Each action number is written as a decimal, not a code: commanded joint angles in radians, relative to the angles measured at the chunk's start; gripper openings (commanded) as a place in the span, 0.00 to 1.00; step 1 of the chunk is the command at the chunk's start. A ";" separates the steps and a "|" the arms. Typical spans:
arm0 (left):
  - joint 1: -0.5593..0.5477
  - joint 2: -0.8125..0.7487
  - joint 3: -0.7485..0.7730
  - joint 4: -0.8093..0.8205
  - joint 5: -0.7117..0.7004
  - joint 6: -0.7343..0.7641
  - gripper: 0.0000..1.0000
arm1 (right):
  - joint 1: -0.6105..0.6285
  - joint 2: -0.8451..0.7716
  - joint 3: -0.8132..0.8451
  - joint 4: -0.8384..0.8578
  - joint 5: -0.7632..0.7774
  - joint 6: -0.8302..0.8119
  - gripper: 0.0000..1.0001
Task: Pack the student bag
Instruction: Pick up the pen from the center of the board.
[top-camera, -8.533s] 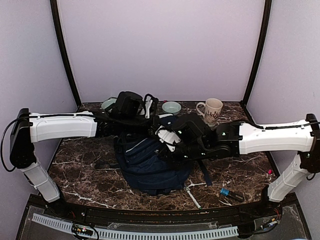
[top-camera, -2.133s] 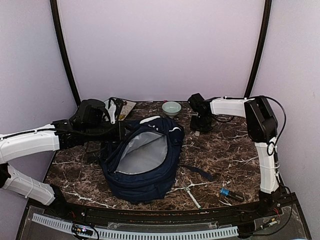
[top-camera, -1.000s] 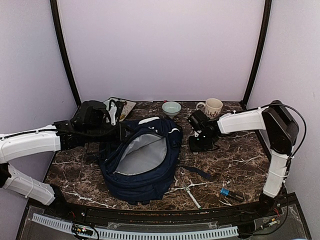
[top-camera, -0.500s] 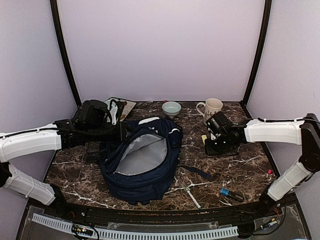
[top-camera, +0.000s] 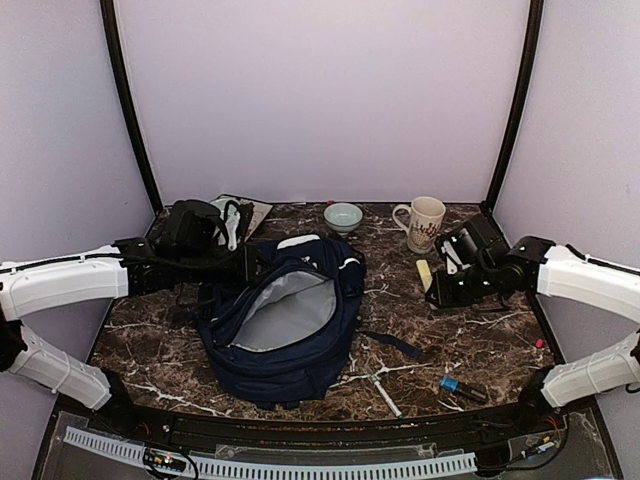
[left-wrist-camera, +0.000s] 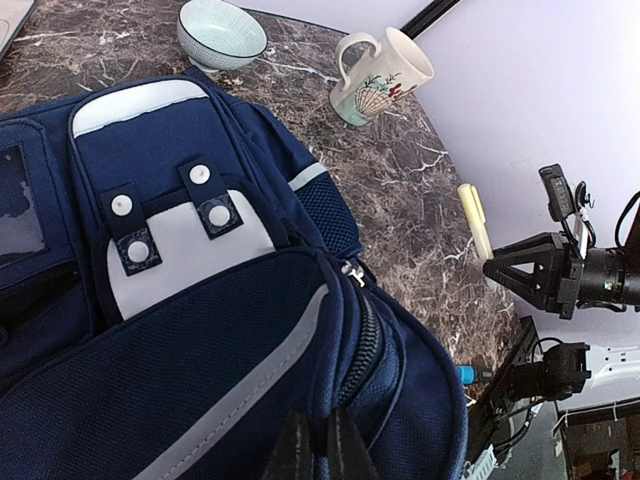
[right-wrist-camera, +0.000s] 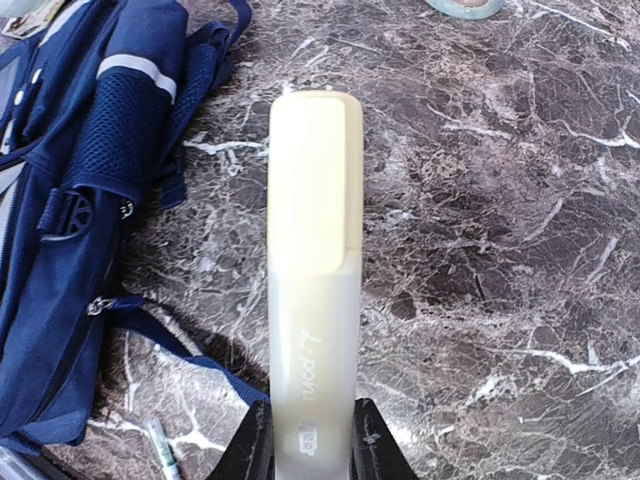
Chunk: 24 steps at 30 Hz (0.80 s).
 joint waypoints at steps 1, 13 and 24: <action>0.012 0.000 0.019 -0.033 -0.014 -0.035 0.00 | 0.001 -0.041 -0.009 -0.033 -0.072 0.023 0.10; 0.012 0.005 0.017 0.001 -0.020 -0.085 0.00 | 0.025 -0.054 0.121 -0.071 -0.272 0.002 0.12; 0.012 0.090 0.084 0.095 0.019 -0.124 0.00 | 0.134 -0.023 0.195 -0.098 -0.495 -0.007 0.11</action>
